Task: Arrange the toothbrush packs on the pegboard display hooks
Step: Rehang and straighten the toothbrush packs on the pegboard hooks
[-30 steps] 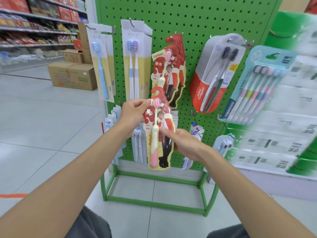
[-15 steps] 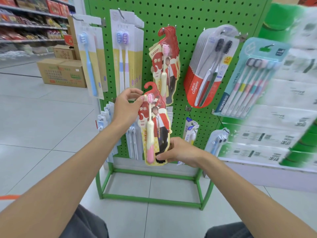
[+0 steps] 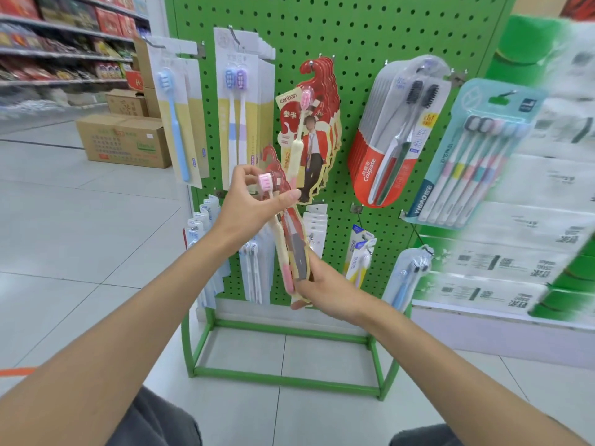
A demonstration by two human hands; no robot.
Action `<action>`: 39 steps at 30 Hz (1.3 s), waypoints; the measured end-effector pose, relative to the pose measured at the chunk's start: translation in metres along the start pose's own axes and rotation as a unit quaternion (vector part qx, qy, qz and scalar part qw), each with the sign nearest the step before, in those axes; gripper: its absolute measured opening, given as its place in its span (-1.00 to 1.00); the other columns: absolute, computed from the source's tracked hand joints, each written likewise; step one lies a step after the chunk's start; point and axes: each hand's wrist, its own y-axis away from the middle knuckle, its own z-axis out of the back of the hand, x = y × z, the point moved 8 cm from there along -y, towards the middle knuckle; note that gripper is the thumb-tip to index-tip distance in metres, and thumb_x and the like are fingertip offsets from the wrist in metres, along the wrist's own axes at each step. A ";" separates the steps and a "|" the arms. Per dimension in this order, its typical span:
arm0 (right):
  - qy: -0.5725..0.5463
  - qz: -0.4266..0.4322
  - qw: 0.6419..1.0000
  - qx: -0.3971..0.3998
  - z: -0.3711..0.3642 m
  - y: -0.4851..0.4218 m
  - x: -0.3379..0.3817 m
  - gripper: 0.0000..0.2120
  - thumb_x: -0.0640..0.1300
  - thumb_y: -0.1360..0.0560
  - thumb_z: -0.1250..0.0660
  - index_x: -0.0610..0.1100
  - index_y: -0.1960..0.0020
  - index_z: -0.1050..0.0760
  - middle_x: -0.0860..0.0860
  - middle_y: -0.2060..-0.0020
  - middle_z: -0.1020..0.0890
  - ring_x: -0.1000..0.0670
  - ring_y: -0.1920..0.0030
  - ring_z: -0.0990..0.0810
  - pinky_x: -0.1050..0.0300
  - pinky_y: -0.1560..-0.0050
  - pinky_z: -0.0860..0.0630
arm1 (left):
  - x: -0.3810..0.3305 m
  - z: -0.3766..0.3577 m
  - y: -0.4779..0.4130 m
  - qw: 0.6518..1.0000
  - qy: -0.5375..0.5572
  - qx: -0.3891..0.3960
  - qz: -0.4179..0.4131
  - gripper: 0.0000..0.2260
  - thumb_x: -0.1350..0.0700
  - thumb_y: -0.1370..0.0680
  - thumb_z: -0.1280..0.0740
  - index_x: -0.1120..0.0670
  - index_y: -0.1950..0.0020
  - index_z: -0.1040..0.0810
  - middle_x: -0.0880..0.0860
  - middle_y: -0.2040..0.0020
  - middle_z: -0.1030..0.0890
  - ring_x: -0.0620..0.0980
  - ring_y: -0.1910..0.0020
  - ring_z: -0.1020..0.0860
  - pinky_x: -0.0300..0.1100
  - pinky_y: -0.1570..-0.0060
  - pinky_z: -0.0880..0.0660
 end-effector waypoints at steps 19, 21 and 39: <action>-0.046 -0.035 0.997 -0.047 0.025 -0.005 -0.016 -0.87 -0.11 -0.53 -0.42 -0.01 -0.07 -0.61 0.16 0.11 -0.72 0.15 0.19 -0.65 0.20 0.30 -0.55 | 0.010 -0.016 -0.004 0.992 0.115 0.016 0.046 -0.69 0.22 -0.68 -0.13 -0.15 -0.11 -0.56 -0.08 0.04 -0.70 -0.08 0.09 -0.66 -0.10 0.05 -0.58; -0.039 -0.044 0.997 -0.051 0.028 -0.006 -0.017 -0.92 -0.07 -0.55 -0.39 0.04 -0.03 -0.62 0.19 0.11 -0.71 0.15 0.13 -0.66 0.19 0.11 -0.57 | 0.014 -0.021 -0.004 0.991 0.120 0.032 0.054 -0.70 0.21 -0.69 -0.12 -0.14 -0.08 -0.56 -0.06 0.05 -0.70 -0.05 0.05 -0.65 -0.02 -0.03 -0.55; -0.228 -0.006 0.953 -0.199 0.102 -0.020 0.024 -0.70 -0.10 -0.55 -0.39 -0.15 -0.25 -0.52 -0.06 -0.08 -0.68 0.02 0.00 -0.67 0.13 0.03 -0.56 | 0.028 -0.050 0.002 0.970 0.173 0.116 0.123 -0.66 0.01 -0.70 -0.09 0.11 -0.34 -0.52 0.16 -0.15 -0.66 0.12 -0.12 -0.63 0.03 -0.13 -0.55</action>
